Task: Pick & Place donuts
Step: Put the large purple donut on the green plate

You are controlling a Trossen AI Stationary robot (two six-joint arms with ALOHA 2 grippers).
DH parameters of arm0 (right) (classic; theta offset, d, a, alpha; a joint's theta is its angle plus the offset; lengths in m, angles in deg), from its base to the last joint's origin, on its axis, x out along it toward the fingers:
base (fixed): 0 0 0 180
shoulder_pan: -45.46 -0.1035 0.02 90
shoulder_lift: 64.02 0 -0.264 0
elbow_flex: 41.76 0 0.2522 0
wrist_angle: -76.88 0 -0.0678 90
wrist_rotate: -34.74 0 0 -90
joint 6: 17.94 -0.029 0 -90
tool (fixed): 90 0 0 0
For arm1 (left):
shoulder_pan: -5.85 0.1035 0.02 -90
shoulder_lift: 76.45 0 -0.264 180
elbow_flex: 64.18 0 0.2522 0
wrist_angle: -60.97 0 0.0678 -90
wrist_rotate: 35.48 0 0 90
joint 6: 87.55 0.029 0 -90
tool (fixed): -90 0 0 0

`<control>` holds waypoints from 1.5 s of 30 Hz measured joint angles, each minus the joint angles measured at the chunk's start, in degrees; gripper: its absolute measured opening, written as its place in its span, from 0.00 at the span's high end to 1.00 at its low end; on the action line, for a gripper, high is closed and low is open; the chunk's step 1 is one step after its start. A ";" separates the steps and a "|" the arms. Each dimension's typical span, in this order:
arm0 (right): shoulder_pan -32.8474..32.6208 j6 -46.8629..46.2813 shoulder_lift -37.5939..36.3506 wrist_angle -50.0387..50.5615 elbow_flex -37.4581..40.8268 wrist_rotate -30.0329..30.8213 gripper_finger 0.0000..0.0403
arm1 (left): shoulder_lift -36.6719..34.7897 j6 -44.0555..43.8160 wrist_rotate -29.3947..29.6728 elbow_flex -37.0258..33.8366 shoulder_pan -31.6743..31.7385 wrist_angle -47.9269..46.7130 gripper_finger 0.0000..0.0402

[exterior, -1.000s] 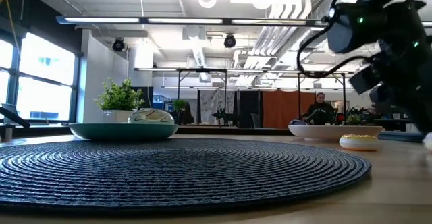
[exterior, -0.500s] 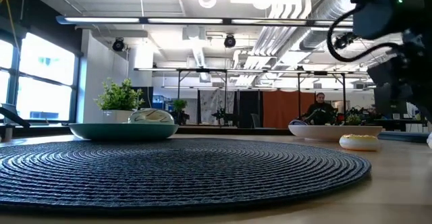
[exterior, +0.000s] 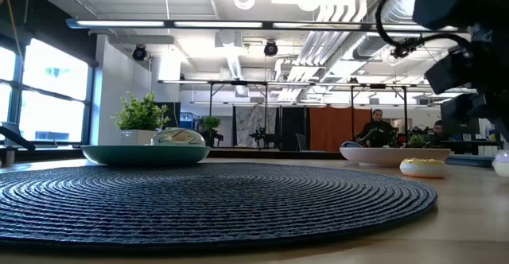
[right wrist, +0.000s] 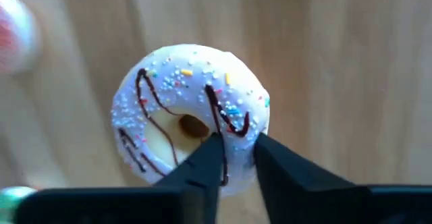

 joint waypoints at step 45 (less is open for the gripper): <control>19.55 24.27 55.53 -59.98 -52.24 12.09 0.88 | 0.00 10.30 -1.94 0.00 0.00 2.74 0.61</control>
